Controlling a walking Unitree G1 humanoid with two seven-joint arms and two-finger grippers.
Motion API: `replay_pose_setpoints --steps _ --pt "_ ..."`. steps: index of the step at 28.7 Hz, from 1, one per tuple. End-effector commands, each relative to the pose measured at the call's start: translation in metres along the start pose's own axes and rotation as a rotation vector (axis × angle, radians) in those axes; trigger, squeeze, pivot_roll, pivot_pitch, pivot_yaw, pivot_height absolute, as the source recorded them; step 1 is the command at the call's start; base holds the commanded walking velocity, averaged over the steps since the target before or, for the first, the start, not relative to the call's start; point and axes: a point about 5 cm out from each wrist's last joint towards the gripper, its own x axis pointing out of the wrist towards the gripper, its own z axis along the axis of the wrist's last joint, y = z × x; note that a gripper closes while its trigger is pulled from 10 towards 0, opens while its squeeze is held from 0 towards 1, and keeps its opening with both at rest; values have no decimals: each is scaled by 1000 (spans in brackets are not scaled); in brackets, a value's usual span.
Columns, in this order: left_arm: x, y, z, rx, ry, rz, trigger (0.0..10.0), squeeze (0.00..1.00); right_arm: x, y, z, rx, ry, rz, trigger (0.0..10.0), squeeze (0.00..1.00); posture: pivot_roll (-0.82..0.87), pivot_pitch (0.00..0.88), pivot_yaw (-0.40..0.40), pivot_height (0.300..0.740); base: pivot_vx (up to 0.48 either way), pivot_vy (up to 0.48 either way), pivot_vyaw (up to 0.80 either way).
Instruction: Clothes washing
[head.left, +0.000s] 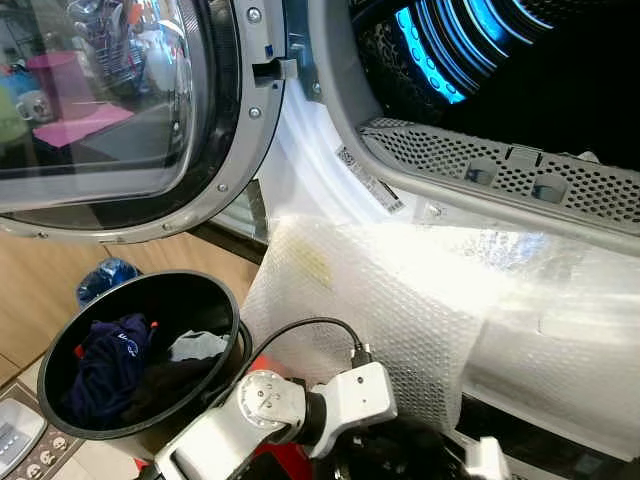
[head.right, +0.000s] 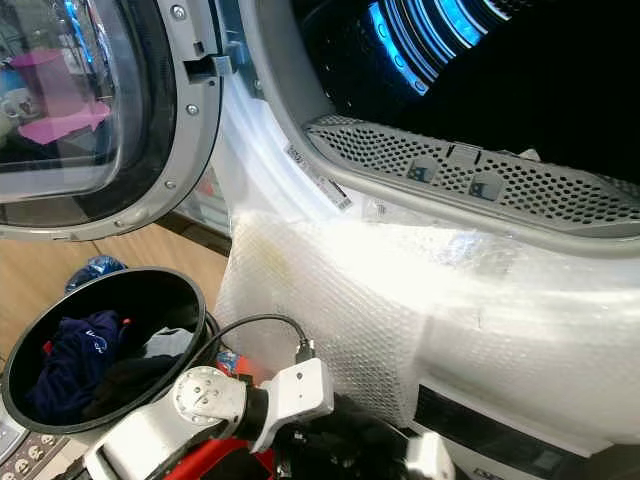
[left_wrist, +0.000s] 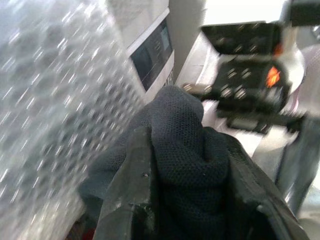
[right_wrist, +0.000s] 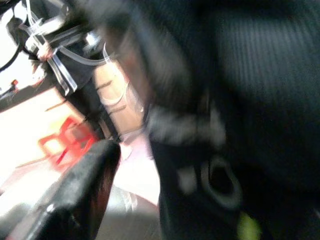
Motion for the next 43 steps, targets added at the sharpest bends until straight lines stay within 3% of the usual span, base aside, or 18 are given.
replay_pose_setpoints --steps 1,7,16,23,30,34,38,43 --pt "6 -3 9 28 -36 -22 0 0 6 4 -7 9 27 6 10000 0 -73 69 56 740 0 0 0" --pt "7 -1 11 27 -50 0 0 0 8 21 0 60 -42 145 10000 0 -71 51 55 740 0 0 0" --pt "13 0 20 41 -86 21 0 0 20 24 -5 51 -19 120 10000 0 -72 43 55 740 0 0 0" --pt "16 0 27 30 -115 27 0 0 31 11 -15 97 -33 -96 10000 0 -69 56 59 740 0 0 0" --pt "16 0 27 27 -120 34 0 0 37 9 -21 154 -55 -175 10000 0 -70 44 57 740 0 0 0" --pt "16 1 28 22 -125 41 0 0 40 1 -20 206 -101 -267 10000 0 -68 29 55 740 0 0 0" --pt "16 2 28 16 -129 48 0 0 44 -10 -13 283 -214 -376 10000 0 -67 15 56 740 0 0 0" --pt "14 2 28 16 -129 50 0 0 41 -18 -13 304 -263 -467 10000 0 -66 13 58 740 0 0 0"
